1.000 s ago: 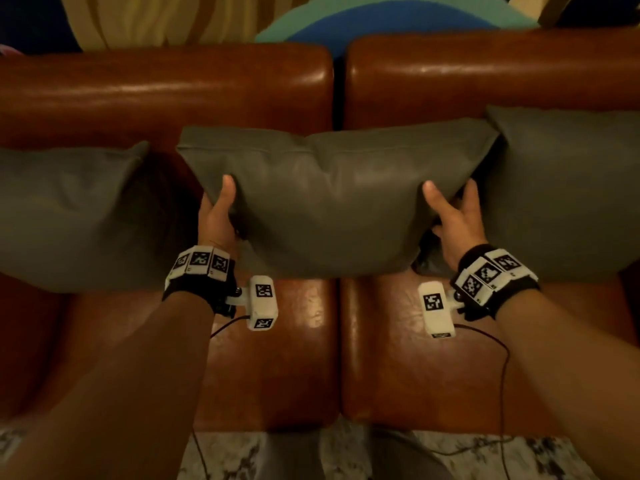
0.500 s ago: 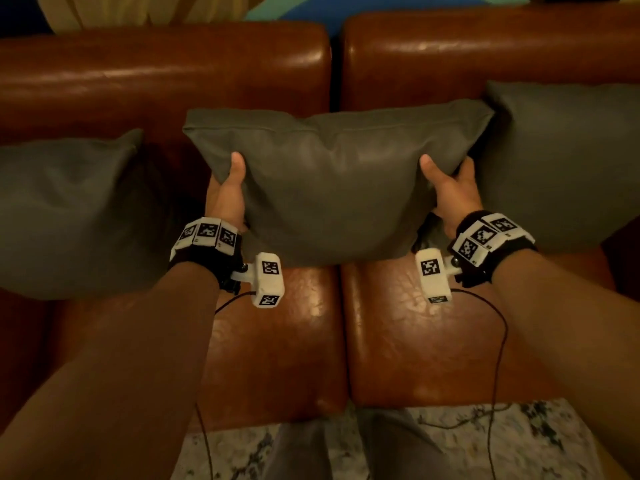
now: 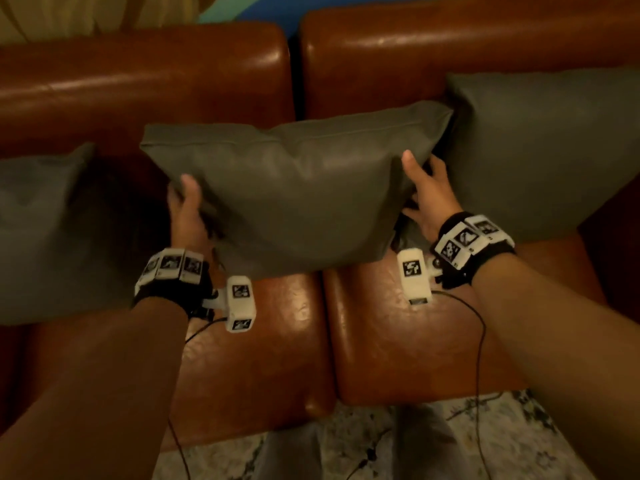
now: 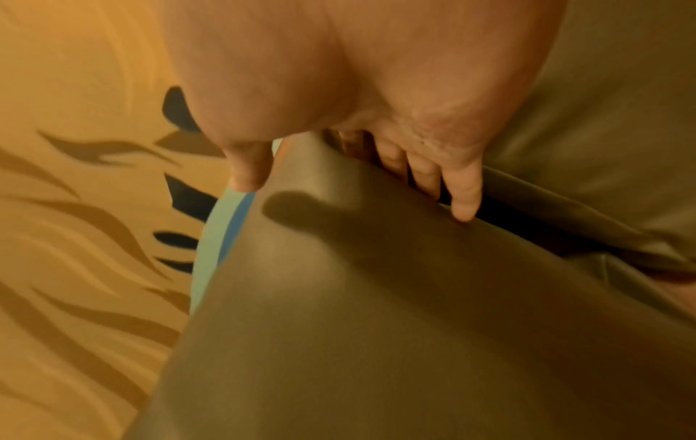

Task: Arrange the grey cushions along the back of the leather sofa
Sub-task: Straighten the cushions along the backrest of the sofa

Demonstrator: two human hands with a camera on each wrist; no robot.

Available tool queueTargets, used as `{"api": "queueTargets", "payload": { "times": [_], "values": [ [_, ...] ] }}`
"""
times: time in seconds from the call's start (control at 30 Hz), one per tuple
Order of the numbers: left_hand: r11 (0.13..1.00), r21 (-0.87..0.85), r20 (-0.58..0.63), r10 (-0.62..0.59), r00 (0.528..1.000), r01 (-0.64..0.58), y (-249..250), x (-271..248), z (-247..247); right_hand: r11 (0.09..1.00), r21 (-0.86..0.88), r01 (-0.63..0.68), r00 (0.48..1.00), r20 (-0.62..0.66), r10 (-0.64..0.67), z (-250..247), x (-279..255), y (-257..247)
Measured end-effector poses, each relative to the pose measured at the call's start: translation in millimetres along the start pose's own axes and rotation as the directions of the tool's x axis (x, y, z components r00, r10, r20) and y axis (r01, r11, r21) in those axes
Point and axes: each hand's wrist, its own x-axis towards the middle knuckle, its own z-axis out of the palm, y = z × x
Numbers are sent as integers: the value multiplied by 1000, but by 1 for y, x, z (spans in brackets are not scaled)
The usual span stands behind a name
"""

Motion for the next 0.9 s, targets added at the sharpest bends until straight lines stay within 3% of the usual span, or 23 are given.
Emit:
{"api": "queueTargets", "payload": {
  "times": [0.07, 0.13, 0.17, 0.23, 0.33, 0.37, 0.4, 0.47, 0.57, 0.63, 0.7, 0.77, 0.9],
  "values": [
    [998, 60, -189, 23, 982, -12, -17, -12, -5, 1000, 2, -19, 1000, -3, 19, -20, -8, 10],
    [914, 393, -316, 33, 948, 100, -47, -35, -2, 997, -23, -73, 997, -20, 73, -52, -16, 30],
    [814, 550, -296, -16, 955, 185, -66, -53, 6, 992, -46, -121, 993, -19, 120, -71, -19, 40],
    [613, 764, -115, -179, 977, 203, -109, -79, 30, 972, -116, -203, 979, -14, 203, -122, -19, 60],
    [250, 968, 137, -390, 911, -39, -140, -104, 106, 949, -253, -185, 975, -166, 146, -210, 5, 64],
    [258, 961, 202, -393, 897, -103, -143, -108, 140, 946, -281, -164, 965, -244, 95, -237, 16, 55],
    [326, 935, 258, -366, 894, -136, -140, -116, 178, 944, -295, -147, 947, -319, 48, -261, 26, 42],
    [535, 834, 306, -242, 921, -137, -126, -124, 250, 947, -301, -117, 893, -448, -32, -297, 46, 6],
    [803, 596, 194, -141, 971, -2, -108, -113, 320, 966, -258, -29, 838, -532, -117, -336, 80, -35],
    [919, 354, 149, -235, 960, 170, -98, -112, 352, 976, -217, 2, 851, -513, -116, -350, 97, -50],
    [933, 191, 132, -333, 934, 306, -94, -120, 378, 987, -161, 5, 899, -431, -75, -361, 109, -55],
    [923, 125, 134, -378, 916, 363, -100, -123, 394, 995, -95, 4, 934, -355, -38, -371, 116, -56],
    [910, 75, 191, -414, 890, 407, -114, -138, 425, 997, -34, 67, 931, -358, -75, -399, 121, -62]
  ]
}}
